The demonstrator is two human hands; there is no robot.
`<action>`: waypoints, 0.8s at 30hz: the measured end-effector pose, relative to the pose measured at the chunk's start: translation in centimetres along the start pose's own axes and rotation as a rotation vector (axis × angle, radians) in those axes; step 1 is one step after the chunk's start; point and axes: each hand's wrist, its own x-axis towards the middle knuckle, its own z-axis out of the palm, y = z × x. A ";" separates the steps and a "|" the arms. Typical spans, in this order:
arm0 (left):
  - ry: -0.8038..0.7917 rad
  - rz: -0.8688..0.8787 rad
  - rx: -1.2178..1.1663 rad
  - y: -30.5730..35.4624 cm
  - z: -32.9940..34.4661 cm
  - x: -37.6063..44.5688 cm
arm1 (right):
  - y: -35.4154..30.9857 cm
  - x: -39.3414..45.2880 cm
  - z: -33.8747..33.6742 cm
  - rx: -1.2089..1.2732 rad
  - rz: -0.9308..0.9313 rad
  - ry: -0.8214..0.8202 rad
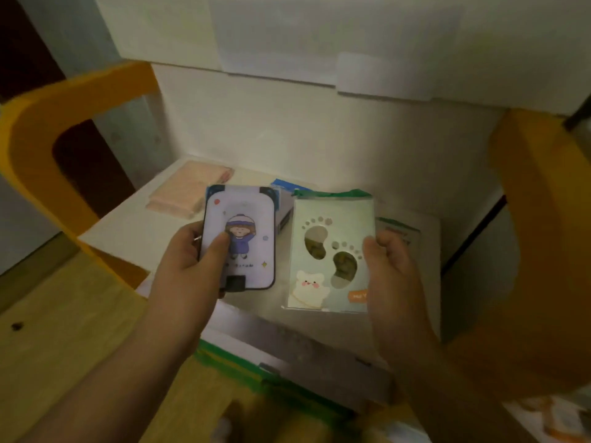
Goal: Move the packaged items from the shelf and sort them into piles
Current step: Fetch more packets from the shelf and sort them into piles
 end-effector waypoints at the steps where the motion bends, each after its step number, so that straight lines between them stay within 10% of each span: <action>1: -0.026 -0.001 -0.009 -0.1 0.3 0.8 | 0.0 0.2 0.2 0.011 0.005 0.023; 24: -0.491 0.190 0.310 -4.7 3.6 19.2 | 1.5 0.1 8.3 0.010 -0.019 0.503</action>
